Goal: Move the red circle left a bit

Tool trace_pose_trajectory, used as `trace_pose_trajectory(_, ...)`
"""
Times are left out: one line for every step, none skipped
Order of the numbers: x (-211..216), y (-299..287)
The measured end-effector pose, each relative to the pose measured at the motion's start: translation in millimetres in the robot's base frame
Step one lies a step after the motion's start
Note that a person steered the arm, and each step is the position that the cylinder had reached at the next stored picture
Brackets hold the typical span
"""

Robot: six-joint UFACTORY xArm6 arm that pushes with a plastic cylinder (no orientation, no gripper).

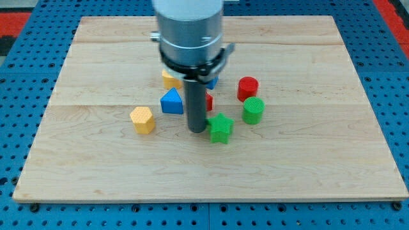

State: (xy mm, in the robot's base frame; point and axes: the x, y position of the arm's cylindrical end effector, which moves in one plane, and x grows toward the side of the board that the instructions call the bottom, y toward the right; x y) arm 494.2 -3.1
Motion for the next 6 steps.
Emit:
trace_pose_trajectory(1,34)
trace_pose_trajectory(7,46)
trace_pose_trajectory(12,30)
trace_pose_trajectory(-22,35)
trace_pose_trajectory(-45,35)
trace_pose_trajectory(-63,50)
